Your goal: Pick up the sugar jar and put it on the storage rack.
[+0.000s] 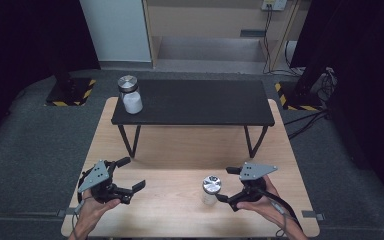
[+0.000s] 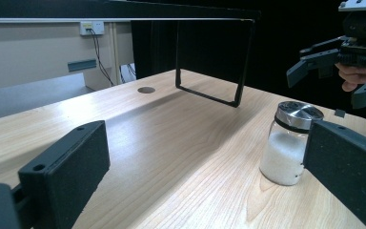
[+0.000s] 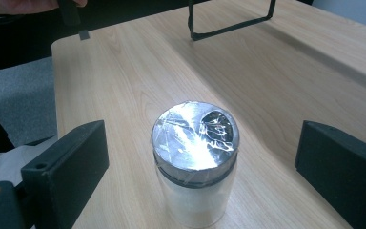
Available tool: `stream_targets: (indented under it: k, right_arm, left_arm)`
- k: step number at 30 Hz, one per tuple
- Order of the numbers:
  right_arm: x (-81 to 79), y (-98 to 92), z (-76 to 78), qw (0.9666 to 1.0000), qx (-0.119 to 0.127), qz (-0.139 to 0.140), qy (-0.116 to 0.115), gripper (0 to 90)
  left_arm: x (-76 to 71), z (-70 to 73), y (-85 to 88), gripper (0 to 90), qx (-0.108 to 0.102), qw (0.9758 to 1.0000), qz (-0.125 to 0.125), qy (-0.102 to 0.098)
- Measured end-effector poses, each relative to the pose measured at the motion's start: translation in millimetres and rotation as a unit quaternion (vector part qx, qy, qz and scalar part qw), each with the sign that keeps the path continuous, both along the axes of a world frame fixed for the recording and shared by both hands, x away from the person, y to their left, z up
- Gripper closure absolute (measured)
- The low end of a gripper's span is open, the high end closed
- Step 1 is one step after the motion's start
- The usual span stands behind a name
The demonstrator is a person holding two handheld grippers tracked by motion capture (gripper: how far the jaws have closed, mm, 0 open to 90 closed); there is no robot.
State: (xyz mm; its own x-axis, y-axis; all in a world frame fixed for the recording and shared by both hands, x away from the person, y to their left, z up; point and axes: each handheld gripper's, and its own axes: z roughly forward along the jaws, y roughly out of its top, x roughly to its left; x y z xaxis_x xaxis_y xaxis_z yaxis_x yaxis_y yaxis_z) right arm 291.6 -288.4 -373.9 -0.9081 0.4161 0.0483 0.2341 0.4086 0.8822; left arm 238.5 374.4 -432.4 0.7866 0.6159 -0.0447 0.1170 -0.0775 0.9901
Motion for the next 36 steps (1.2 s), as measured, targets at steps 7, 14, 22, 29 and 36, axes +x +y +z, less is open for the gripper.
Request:
stream_targets:
  k: [7, 14, 22, 29, 36]
  right_arm:
    - [7.4, 10.0, -5.5, 1.0000, -0.005, 0.008, 0.004, 5.3]
    - [13.7, 21.4, -14.1, 0.9998, -0.013, 0.013, 0.009, 8.0]
    - [18.5, 30.5, -21.3, 0.9994, -0.028, 0.022, 0.004, 16.9]
    - [19.6, 32.4, -21.3, 0.9989, -0.035, 0.029, -0.012, 34.2]
    - [16.7, 33.7, -20.4, 0.9988, -0.037, 0.025, -0.017, 34.7]
  left_arm:
    - [0.3, 0.1, -0.3, 0.7, 0.001, 1.0000, -0.002, 0.000]
    - [0.5, 0.2, -0.4, 0.7, 0.002, 1.0000, -0.003, 0.000]
    - [0.4, 0.3, -1.4, 0.7, 0.004, 1.0000, -0.004, 0.001]
    - [0.8, 0.6, -1.7, 0.7, 0.007, 1.0000, -0.006, 0.001]
    - [1.1, 0.7, -1.9, 0.7, 0.008, 0.9999, -0.008, 0.001]
